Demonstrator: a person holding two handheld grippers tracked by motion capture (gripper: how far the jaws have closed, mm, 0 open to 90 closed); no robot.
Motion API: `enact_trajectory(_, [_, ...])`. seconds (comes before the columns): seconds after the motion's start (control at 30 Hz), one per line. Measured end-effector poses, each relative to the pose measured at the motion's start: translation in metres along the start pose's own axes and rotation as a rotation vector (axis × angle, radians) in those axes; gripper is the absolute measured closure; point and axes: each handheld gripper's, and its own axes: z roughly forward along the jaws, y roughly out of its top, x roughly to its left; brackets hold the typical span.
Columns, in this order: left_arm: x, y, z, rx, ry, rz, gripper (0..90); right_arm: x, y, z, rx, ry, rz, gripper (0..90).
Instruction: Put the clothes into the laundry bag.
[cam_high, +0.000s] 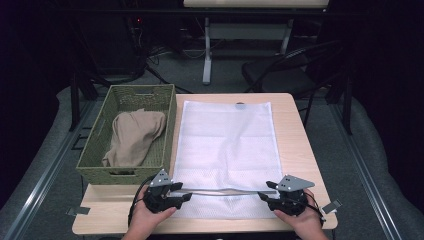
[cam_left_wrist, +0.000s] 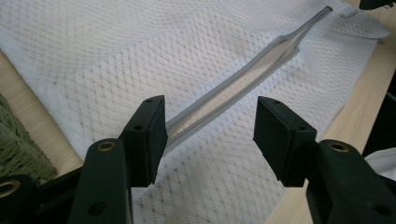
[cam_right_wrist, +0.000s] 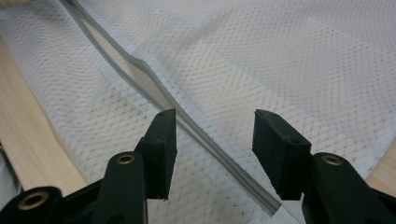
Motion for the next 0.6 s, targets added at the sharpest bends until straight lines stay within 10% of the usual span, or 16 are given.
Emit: enact_trajectory(0.6, [0.0050, 0.0005, 0.0039, 0.003, -0.005, -0.025, 42.9, 0.0007, -0.0002, -0.0004, 0.005, 0.025, 0.008, 47.8])
